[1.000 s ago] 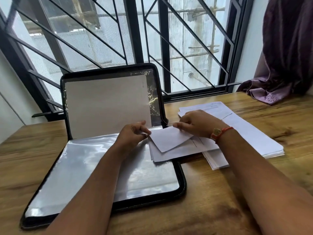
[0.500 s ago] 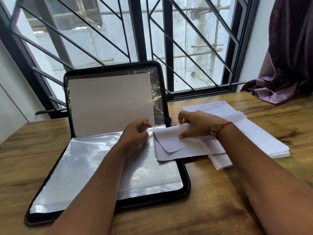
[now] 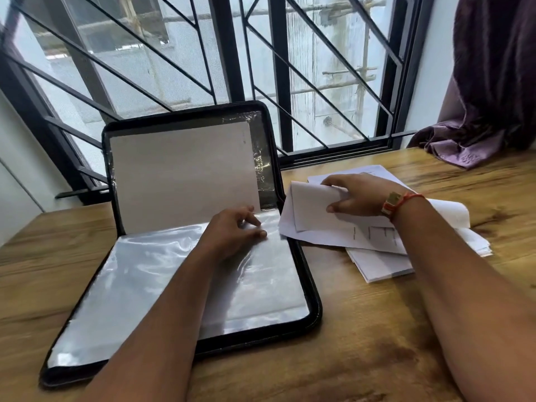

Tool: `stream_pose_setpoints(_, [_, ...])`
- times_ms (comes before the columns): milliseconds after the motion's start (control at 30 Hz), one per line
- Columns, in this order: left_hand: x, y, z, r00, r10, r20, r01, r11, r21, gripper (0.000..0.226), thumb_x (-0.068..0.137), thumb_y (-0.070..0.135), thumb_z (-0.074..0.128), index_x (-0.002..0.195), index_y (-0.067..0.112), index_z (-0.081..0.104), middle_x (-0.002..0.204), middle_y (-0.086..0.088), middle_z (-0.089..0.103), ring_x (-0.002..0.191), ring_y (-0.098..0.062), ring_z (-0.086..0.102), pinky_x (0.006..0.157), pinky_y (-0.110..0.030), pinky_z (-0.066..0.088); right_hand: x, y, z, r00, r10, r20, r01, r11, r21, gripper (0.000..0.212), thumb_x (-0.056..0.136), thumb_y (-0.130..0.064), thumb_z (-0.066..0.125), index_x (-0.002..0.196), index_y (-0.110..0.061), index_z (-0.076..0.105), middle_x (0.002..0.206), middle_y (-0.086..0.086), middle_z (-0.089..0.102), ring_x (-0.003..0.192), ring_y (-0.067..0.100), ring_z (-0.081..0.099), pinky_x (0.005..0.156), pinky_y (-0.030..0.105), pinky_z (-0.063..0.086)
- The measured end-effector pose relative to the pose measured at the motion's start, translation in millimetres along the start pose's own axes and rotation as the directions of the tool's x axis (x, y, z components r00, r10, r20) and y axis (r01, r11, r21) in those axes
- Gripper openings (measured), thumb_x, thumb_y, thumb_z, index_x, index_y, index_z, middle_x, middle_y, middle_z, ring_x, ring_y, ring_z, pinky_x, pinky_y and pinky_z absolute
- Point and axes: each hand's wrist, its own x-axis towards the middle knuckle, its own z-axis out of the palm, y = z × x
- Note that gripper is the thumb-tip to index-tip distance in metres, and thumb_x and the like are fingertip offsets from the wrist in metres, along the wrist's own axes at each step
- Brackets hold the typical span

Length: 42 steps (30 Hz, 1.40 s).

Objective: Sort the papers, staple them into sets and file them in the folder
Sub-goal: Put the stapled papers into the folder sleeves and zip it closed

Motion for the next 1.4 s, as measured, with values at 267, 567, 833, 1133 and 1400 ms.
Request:
stream_pose_setpoints(267, [3.8,-2.4,-2.5,0.999,0.044,-0.005,-0.043,0.991,0.126,0.016,0.092,0.025,0.070,0.079,0.017,0.073,0.112,0.001,0.074,0.112,-0.013,0.065,0.099,-0.033,0.048,0.9,6.6,-1.9,0.999,0.030,0.023,-0.032,0.998,0.062,0.055,0.089,-0.045,0.064,0.141,-0.040,0.045,0.127,0.002,0.061,0.099,0.018,0.050,0.087,0.032,0.042])
stream_pose_setpoints(567, [2.1,5.1,-4.2,0.998,0.047,0.042,-0.054,0.983,0.178,0.024,0.102,0.024,0.055,0.082,0.023,0.069,0.085,0.009,0.067,0.084,-0.013,0.058,0.076,-0.027,0.044,2.8,-4.7,4.0,0.995,0.006,0.101,-0.016,0.996,0.092,0.054,0.089,-0.046,0.064,0.140,-0.040,0.047,0.131,0.001,0.060,0.113,0.023,0.055,0.096,0.036,0.044])
stream_pose_setpoints(833, [4.9,1.9,-2.8,0.997,0.063,0.050,-0.070,0.986,0.151,0.024,0.102,0.026,0.055,0.086,0.013,0.068,0.077,0.010,0.062,0.077,-0.013,0.054,0.072,-0.029,0.041,-0.2,-29.8,8.3,0.972,-0.064,0.225,0.057,0.998,0.037,0.057,0.087,-0.048,0.065,0.141,-0.042,0.049,0.137,0.000,0.058,0.122,0.023,0.053,0.105,0.039,0.041])
stream_pose_setpoints(1133, [10.1,-7.6,0.1,0.997,0.059,0.059,-0.063,0.996,0.064,0.029,0.094,0.037,0.064,0.068,0.030,0.054,0.067,0.010,0.051,0.064,-0.010,0.045,0.066,-0.031,0.038,-12.0,-61.1,12.9,0.908,-0.235,0.347,0.230,0.972,0.055,0.064,0.087,-0.049,0.068,0.145,-0.040,0.045,0.148,-0.010,0.048,0.131,0.013,0.047,0.104,0.023,0.032])
stream_pose_setpoints(1400, [11.1,-7.4,1.9,0.994,0.055,0.094,-0.063,0.995,0.083,0.021,0.095,0.044,0.063,0.086,0.025,0.062,0.084,0.001,0.062,0.075,-0.012,0.051,0.072,-0.032,0.043,-16.5,-71.7,18.5,0.926,-0.276,0.257,0.280,0.960,0.021,0.072,0.058,-0.072,0.077,0.110,-0.029,0.052,0.110,-0.009,0.060,0.098,0.014,0.057,0.088,0.042,0.052])
